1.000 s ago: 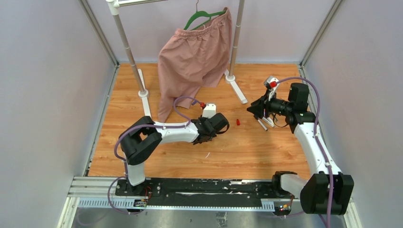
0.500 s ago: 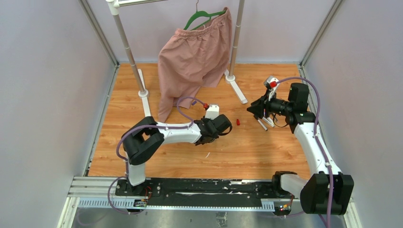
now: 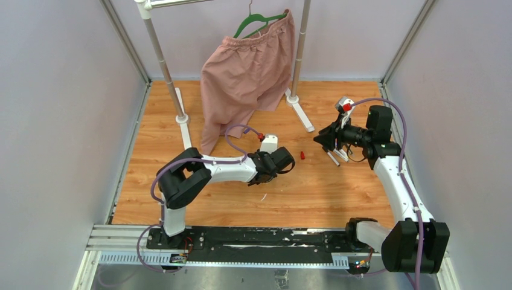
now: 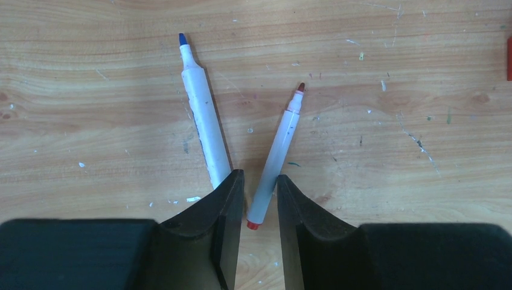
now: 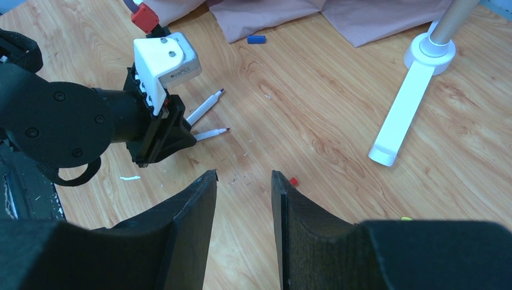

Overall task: Insert the pens into the pen caps
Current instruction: Pick up the pen from the center of the board.

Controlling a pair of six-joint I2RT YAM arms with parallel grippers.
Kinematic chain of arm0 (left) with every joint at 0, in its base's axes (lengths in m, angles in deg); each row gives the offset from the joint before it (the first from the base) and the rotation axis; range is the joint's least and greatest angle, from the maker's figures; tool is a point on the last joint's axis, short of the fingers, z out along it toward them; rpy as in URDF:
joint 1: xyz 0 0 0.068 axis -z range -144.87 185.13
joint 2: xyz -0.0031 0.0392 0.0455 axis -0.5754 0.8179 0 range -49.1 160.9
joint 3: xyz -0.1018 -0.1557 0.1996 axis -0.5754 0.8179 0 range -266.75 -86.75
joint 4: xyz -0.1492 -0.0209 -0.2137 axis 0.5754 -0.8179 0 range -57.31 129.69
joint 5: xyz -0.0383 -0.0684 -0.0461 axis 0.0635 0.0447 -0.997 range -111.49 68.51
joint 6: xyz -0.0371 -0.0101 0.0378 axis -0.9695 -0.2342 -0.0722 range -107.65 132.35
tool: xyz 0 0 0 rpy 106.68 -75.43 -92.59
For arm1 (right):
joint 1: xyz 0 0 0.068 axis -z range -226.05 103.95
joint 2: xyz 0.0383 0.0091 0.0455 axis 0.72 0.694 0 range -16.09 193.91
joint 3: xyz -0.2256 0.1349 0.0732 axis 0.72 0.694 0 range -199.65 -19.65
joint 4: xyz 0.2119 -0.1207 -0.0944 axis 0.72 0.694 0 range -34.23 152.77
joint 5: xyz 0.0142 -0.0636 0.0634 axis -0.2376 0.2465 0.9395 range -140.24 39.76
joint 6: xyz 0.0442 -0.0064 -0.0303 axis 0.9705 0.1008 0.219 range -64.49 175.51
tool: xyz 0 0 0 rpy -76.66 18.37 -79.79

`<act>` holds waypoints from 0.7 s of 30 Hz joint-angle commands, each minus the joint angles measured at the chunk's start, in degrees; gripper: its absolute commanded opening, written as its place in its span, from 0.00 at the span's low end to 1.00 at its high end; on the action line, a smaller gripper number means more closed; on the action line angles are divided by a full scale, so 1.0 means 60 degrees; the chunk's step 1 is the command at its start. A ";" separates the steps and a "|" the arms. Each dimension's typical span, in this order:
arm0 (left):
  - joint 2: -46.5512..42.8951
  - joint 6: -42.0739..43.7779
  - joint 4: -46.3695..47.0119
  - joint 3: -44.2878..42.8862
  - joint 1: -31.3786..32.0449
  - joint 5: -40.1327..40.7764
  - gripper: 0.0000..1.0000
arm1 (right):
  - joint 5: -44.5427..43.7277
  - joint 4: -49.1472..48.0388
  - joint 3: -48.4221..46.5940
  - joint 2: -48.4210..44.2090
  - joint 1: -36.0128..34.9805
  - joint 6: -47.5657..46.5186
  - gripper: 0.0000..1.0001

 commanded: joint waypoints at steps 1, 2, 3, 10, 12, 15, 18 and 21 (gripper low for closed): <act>0.0371 -0.0147 -0.0195 -0.0283 0.0047 0.0173 0.32 | 0.0068 0.0221 0.0057 -0.0207 -0.0019 -0.0159 0.43; 0.0419 -0.0123 -0.0204 -0.0313 0.0053 0.0141 0.32 | 0.0073 0.0214 0.0060 -0.0211 -0.0017 -0.0160 0.43; 0.0463 -0.0088 -0.0211 -0.0339 0.0052 0.0109 0.32 | 0.0073 0.0217 0.0057 -0.0221 -0.0019 -0.0160 0.43; 0.0699 0.0111 -0.0232 -0.0456 0.0054 -0.0112 0.31 | 0.0079 0.0216 0.0057 -0.0242 -0.0019 -0.0160 0.43; 0.0732 0.0254 -0.0089 -0.0431 0.0054 -0.0322 0.23 | 0.0081 0.0218 0.0059 -0.0279 -0.0019 -0.0146 0.43; 0.0776 0.0395 0.0130 -0.0326 0.0053 -0.0645 0.18 | 0.0079 0.0219 0.0057 -0.0308 -0.0015 -0.0146 0.43; 0.0780 0.0505 0.0268 -0.0236 0.0054 -0.0846 0.17 | 0.0102 0.0208 0.0064 -0.0318 -0.0017 -0.0146 0.43; 0.0702 0.0790 0.0525 -0.0147 0.0053 -0.1097 0.13 | 0.0103 0.0211 0.0057 -0.0321 -0.0019 -0.0146 0.43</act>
